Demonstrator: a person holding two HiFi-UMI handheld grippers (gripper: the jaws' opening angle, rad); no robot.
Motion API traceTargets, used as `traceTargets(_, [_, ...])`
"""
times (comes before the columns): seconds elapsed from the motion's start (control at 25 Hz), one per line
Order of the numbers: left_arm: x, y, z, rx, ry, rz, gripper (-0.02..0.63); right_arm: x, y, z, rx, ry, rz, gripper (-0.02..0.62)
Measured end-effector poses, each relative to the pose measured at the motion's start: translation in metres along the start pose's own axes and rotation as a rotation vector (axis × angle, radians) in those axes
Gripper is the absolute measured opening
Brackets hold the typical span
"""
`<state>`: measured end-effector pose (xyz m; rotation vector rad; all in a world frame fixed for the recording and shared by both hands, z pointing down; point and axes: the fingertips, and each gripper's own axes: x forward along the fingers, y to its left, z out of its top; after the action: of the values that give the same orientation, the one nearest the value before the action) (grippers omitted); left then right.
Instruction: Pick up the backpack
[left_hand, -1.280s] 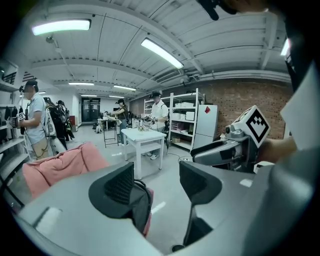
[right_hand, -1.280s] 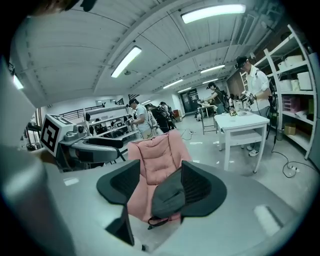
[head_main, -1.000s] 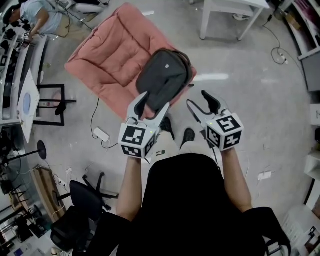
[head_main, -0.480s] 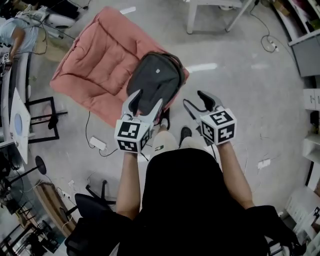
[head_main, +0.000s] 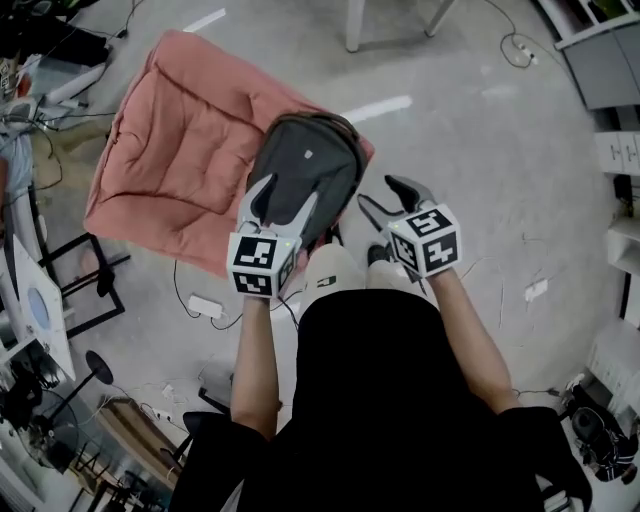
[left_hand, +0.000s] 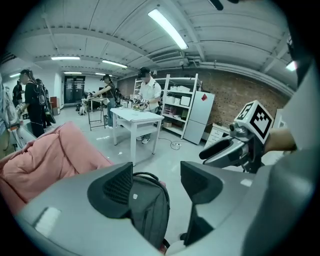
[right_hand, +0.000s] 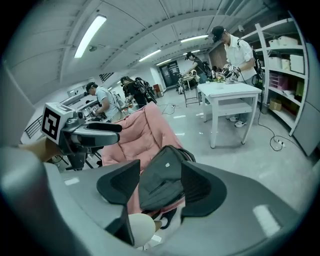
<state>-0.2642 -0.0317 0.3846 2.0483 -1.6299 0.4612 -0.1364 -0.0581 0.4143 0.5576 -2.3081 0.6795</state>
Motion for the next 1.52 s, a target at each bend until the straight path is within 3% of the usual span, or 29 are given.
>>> traceTargets(0.2, [0.026, 0.023, -0.011, -0.02, 0.033, -0.05, 0.298, 0.029, -0.012, -0.006, 0.04, 0.046, -0.039, 0.242])
traceTargets(0.88, [0.112, 0.07, -0.057, 0.105, 0.168, -0.231, 0.305, 0.103, -0.053, -0.036, 0.199, 0.125, -0.149, 0.242])
traceTargets(1.12, [0.147, 0.069, -0.073, 0.179, 0.231, -0.301, 0.307, 0.128, -0.071, -0.057, 0.258, 0.14, -0.141, 0.242])
traceTargets(1.52, [0.208, 0.067, -0.102, 0.382, 0.306, -0.435, 0.324, 0.177, -0.109, -0.095, 0.297, 0.155, -0.151, 0.243])
